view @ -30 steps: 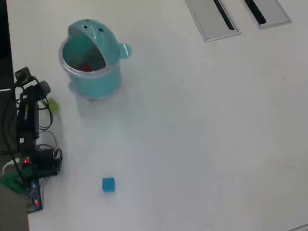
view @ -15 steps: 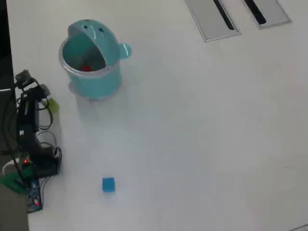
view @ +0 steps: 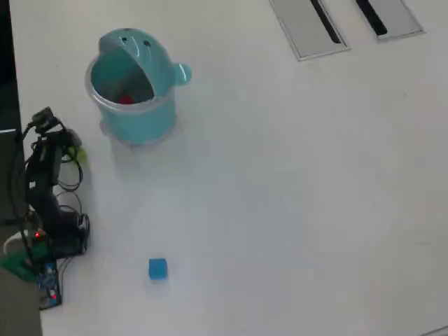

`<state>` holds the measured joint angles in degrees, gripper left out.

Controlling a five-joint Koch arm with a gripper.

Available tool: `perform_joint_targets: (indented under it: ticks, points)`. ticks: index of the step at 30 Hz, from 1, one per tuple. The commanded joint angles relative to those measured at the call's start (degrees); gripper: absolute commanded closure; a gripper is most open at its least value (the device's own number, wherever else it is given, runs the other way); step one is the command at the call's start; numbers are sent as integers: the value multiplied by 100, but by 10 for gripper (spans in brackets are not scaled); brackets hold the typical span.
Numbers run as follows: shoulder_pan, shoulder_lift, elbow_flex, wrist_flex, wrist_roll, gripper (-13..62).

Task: Grasp RGB lego blocks and put them in the bin one by one.

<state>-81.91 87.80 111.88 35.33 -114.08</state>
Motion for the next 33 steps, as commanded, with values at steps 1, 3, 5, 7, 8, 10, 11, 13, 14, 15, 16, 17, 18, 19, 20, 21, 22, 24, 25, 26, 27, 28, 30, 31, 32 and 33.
perform_joint_targets:
  ticks: [1, 3, 5, 7, 8, 10, 11, 13, 14, 15, 16, 17, 18, 19, 20, 21, 22, 24, 25, 26, 27, 28, 30, 31, 32, 33]
  points:
    - [97, 9, -229, -202, -70, 181]
    - [141, -9, -193, -193, -70, 181]
    - [167, -44, -132, -193, -88, 183]
    - [176, -53, -44, -193, -88, 190]
    - [176, -62, -9, -193, -88, 200]
    - [185, -62, 62, -193, -88, 211]
    - [176, -62, 105, -185, -70, 226]
    - [167, -53, 167, -167, -35, 252]
    - [158, -44, 193, -167, -35, 263]
    - [158, -44, 211, -158, -35, 278]
    - [158, -44, 202, -167, -35, 290]
    - [149, -35, 202, -167, -35, 301]
    - [141, -9, 193, -167, -26, 311]
    - [132, 35, 185, -167, 35, 325]
    - [123, 88, 185, -167, 97, 330]
    - [123, 167, 176, -167, 132, 331]
    - [132, 246, 176, -141, 149, 331]
    - [158, 466, 185, 26, 158, 332]
    - [185, 598, 193, 62, 167, 348]
    - [202, 729, 202, 141, 211, 362]
    - [211, 853, 211, 167, 237, 364]
    - [211, 958, 229, 167, 246, 364]
    - [202, 1178, 255, 167, 413, 364]
    - [185, 1301, 264, 176, 519, 364]
    - [167, 1397, 264, 176, 633, 364]
    - [149, 1521, 264, 167, 729, 364]
